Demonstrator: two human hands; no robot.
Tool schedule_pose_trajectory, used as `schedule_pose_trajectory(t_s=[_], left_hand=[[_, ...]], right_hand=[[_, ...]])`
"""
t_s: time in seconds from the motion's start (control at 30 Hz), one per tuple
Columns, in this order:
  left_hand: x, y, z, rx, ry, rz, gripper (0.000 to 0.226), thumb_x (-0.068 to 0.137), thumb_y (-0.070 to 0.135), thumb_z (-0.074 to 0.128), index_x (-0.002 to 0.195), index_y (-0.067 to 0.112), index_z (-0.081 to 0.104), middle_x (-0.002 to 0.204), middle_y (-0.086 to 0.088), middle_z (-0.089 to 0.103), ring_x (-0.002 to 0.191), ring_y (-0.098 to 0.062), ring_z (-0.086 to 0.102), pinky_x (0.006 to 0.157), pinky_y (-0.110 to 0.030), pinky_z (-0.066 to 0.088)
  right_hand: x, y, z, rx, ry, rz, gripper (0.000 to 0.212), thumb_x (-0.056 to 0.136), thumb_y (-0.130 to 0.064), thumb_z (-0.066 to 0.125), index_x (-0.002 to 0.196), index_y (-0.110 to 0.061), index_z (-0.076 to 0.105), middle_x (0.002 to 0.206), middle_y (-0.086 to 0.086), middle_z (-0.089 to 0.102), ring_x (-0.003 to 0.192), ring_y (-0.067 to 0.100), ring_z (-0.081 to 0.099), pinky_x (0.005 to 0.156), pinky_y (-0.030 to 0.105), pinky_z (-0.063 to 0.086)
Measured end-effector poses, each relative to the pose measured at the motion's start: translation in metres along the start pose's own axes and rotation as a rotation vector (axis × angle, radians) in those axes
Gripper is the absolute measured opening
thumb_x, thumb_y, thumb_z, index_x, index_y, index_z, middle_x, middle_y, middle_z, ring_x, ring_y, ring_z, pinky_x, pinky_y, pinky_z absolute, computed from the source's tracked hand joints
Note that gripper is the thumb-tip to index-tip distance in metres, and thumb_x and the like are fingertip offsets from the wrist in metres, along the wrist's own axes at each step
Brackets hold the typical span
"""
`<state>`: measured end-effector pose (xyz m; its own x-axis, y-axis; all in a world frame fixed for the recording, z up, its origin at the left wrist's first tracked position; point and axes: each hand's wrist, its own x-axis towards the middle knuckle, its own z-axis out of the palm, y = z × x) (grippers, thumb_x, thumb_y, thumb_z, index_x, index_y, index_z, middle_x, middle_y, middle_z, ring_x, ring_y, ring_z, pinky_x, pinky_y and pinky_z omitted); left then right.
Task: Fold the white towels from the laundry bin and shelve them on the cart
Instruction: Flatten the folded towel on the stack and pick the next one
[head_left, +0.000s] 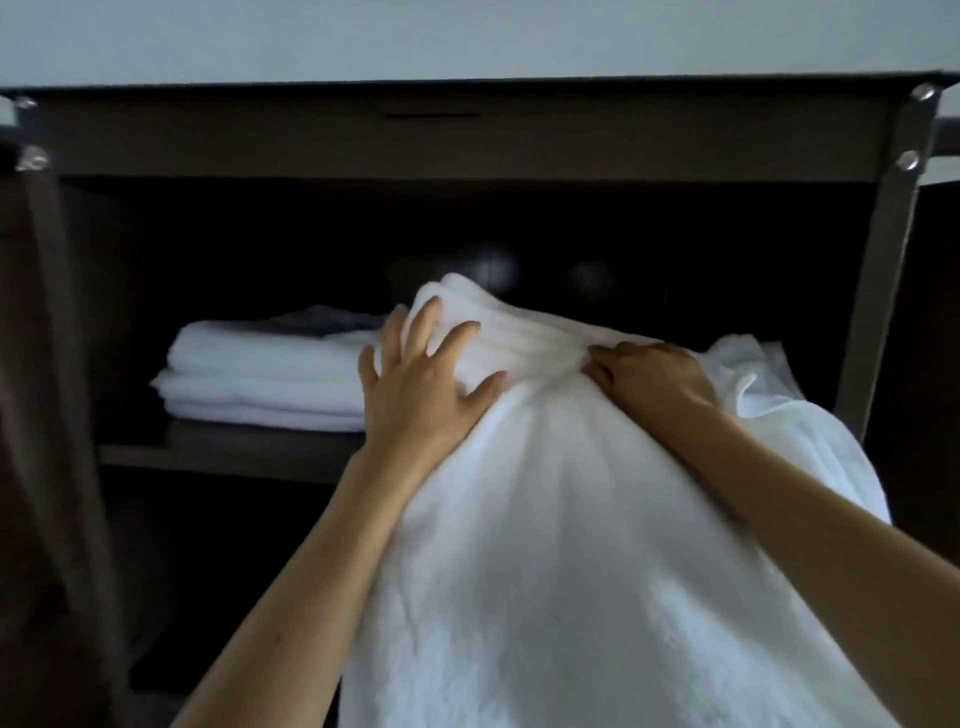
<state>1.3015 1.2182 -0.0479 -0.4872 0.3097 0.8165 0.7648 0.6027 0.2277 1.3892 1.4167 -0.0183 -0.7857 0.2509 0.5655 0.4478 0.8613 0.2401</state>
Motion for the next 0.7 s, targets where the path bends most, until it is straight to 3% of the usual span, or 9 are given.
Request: schedule_pose_trajectory(t_s=[0.07, 0.13, 0.23, 0.33, 0.5, 0.6, 0.7], left_hand=[[-0.032, -0.01, -0.012, -0.096, -0.188, -0.21, 0.069, 0.078, 0.074, 0.043, 0.139, 0.046, 0.029, 0.157, 0.009, 0.004, 0.143, -0.025, 0.004, 0.109, -0.051, 0.022], [-0.062, -0.02, -0.018, -0.251, -0.255, -0.327, 0.079, 0.072, 0.079, 0.045, 0.141, 0.052, 0.016, 0.157, 0.003, 0.003, 0.143, -0.03, 0.007, 0.11, -0.049, 0.022], [-0.083, -0.025, -0.023, -0.417, -0.243, -0.391, 0.099, 0.055, 0.084, 0.051, 0.14, 0.058, 0.007, 0.155, 0.002, 0.013, 0.139, -0.027, 0.025, 0.11, -0.04, 0.027], [-0.074, -0.014, -0.029, -0.309, -0.31, -0.37, 0.101, 0.061, 0.077, 0.061, 0.142, 0.056, 0.004, 0.155, 0.0, 0.007, 0.137, -0.031, 0.029, 0.107, -0.039, 0.03], [-0.062, -0.001, -0.029, -0.138, -0.35, -0.368, 0.097, 0.063, 0.078, 0.059, 0.143, 0.052, 0.011, 0.148, -0.005, 0.018, 0.128, -0.036, 0.039, 0.102, -0.041, 0.036], [-0.065, -0.003, -0.027, -0.124, -0.317, -0.374, 0.097, 0.063, 0.079, 0.058, 0.143, 0.052, 0.011, 0.148, -0.007, 0.019, 0.126, -0.036, 0.042, 0.101, -0.04, 0.036], [-0.068, -0.002, -0.022, -0.134, -0.29, -0.383, 0.096, 0.063, 0.079, 0.057, 0.143, 0.053, 0.009, 0.148, -0.008, 0.019, 0.126, -0.037, 0.042, 0.1, -0.042, 0.037]], right_hand=[[-0.005, -0.003, -0.001, 0.032, -0.028, -0.001, 0.048, 0.101, -0.045, 0.017, 0.137, -0.026, 0.043, 0.137, 0.003, 0.051, 0.123, 0.024, 0.049, 0.102, 0.032, 0.032], [-0.009, -0.007, -0.004, 0.082, -0.045, 0.001, 0.051, 0.1, -0.048, 0.016, 0.139, -0.028, 0.04, 0.14, 0.003, 0.048, 0.125, 0.025, 0.047, 0.103, 0.033, 0.031], [-0.009, -0.012, -0.008, 0.145, -0.018, -0.033, 0.051, 0.099, -0.049, 0.016, 0.146, -0.032, 0.026, 0.139, 0.006, 0.048, 0.124, 0.026, 0.047, 0.105, 0.033, 0.028], [-0.011, -0.017, -0.006, 0.146, 0.013, -0.047, 0.05, 0.1, -0.045, 0.015, 0.148, -0.034, 0.016, 0.136, 0.008, 0.05, 0.121, 0.025, 0.049, 0.105, 0.033, 0.025], [-0.023, -0.015, 0.001, 0.123, 0.119, -0.068, 0.045, 0.1, -0.042, 0.021, 0.137, -0.028, 0.044, 0.135, 0.003, 0.052, 0.124, 0.021, 0.047, 0.107, 0.034, 0.022], [-0.041, -0.012, 0.005, 0.295, 0.38, -0.091, 0.035, 0.094, -0.03, 0.041, 0.121, -0.018, 0.061, 0.123, 0.005, 0.061, 0.116, 0.027, 0.052, 0.102, 0.033, 0.025], [-0.065, -0.002, 0.007, 0.306, 0.604, -0.105, 0.035, 0.078, -0.025, 0.046, 0.1, -0.012, 0.07, 0.102, 0.005, 0.068, 0.105, 0.03, 0.059, 0.093, 0.035, 0.035]])
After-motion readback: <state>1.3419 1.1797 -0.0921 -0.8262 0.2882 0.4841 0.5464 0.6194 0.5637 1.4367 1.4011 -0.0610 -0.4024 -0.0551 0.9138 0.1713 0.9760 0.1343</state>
